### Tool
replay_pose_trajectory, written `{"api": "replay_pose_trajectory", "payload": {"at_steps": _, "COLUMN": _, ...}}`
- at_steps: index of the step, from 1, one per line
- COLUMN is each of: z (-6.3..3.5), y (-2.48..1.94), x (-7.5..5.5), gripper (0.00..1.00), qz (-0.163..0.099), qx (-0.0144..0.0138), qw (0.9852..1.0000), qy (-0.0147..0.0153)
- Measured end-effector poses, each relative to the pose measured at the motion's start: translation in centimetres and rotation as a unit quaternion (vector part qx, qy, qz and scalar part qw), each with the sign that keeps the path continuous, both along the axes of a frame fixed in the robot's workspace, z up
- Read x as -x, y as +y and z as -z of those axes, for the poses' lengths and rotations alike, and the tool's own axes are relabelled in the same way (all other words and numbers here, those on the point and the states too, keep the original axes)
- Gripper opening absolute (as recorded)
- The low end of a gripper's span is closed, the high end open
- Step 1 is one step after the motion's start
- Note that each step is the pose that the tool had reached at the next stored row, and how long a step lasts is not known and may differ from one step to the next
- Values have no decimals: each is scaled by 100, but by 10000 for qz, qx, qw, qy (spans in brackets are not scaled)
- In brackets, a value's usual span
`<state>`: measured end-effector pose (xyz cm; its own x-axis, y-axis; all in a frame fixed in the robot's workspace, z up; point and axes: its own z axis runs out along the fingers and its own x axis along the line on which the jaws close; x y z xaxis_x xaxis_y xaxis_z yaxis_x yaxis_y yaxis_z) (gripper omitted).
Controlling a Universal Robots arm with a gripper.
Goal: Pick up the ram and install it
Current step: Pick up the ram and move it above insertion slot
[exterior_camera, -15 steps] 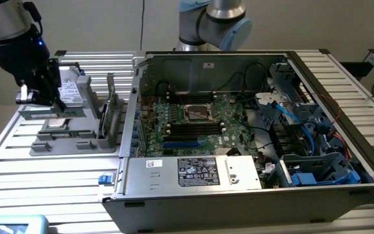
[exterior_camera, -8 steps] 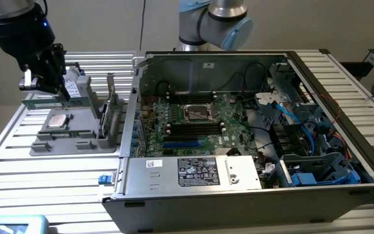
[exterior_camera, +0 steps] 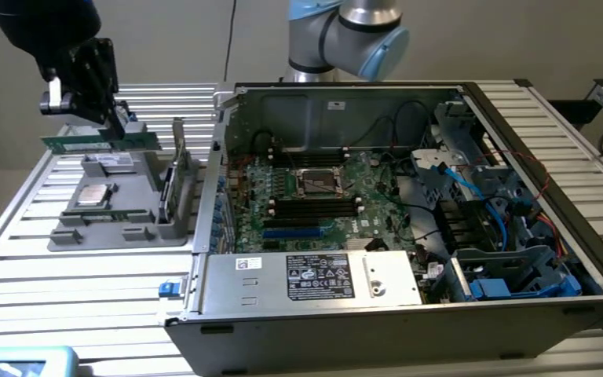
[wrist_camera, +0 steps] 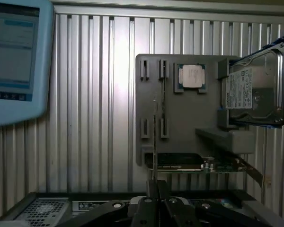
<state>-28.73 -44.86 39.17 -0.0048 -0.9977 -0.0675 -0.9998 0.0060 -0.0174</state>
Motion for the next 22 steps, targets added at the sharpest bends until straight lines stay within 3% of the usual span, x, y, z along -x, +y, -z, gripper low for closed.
{"api": "replay_pose_trajectory", "payload": {"at_steps": 6, "z": -174, "y": 0, "x": -247, "gripper": 12, "qz": -2, "qx": -5, "qw": 10000, "qy": 22}}
{"api": "replay_pose_trajectory", "payload": {"at_steps": 12, "z": -207, "y": 0, "x": -483, "gripper": 12, "qz": -7, "qx": -5, "qw": 10000, "qy": 74}}
{"api": "replay_pose_trajectory", "payload": {"at_steps": 22, "z": -208, "y": 1, "x": -935, "gripper": 12, "qz": -9, "qx": -6, "qw": 10000, "qy": 80}}
